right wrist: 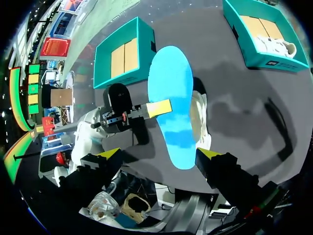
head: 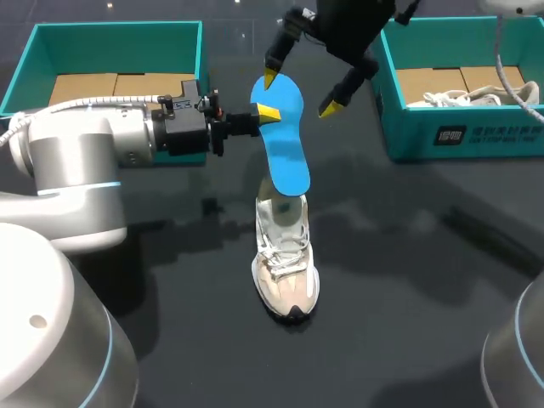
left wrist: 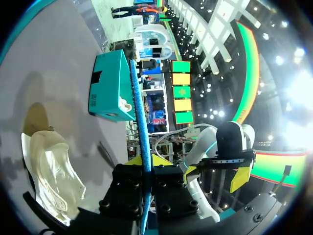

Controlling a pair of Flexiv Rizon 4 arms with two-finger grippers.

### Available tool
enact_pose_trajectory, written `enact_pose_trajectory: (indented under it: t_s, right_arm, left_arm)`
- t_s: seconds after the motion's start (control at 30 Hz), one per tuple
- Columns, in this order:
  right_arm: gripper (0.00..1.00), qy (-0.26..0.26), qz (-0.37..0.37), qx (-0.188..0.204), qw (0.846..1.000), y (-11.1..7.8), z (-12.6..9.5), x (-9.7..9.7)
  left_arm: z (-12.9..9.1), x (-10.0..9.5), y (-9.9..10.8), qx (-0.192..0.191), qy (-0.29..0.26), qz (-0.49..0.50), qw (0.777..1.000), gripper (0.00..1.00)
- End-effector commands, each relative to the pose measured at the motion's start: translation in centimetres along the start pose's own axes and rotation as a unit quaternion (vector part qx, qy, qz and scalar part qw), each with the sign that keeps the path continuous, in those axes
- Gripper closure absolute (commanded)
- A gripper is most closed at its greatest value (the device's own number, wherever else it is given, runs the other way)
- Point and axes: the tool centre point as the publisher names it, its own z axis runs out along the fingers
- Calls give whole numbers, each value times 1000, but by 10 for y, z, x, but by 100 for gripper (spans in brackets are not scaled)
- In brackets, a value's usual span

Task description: Take the shoe out of the shoebox, open the shoe tongue, remove and reinsert the insole, then place the shoe into the shoebox

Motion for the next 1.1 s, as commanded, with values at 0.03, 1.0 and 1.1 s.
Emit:
enact_pose_trajectory:
  t_s: [0.03, 1.0, 1.1]
  right_arm:
    - [0, 191, 2, 1, 982, -2, 1, -18]
    - [0, 343, 0, 20, 939, -9, 32, -42]
    - [0, 350, -1, 19, 937, -8, 34, -41]
  left_arm:
    - [1, 0, 0, 0, -1, 0, 1000, 100]
    - [1, 0, 0, 0, -1, 0, 1000, 100]
    - [-4, -1, 0, 6, -1, 25, 1000, 100]
